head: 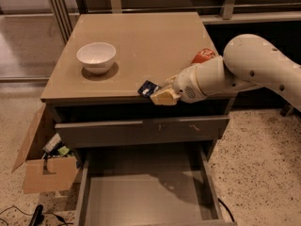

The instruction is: Place rxbar blueberry into middle drawer

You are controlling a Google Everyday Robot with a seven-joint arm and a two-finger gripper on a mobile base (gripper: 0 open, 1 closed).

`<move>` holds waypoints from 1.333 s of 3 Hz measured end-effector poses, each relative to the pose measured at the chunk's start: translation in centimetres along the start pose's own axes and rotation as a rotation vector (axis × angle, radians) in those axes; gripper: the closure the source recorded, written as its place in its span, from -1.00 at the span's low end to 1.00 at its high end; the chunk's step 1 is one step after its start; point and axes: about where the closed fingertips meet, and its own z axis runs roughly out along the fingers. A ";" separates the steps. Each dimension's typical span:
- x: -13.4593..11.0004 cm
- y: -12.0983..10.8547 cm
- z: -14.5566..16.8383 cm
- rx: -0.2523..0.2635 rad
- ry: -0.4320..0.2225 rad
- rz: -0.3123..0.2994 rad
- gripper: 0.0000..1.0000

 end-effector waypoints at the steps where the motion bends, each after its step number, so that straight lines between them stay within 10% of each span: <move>1: -0.5 -0.1 0.2 -0.001 0.002 -0.005 1.00; 2: -0.4 1.3 -1.2 0.013 -0.003 -0.008 1.00; 4: 1.5 13.3 -7.8 0.087 -0.070 -0.076 1.00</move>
Offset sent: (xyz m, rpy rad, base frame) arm -0.1191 -0.0333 0.0619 -0.0062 -0.0850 -0.0682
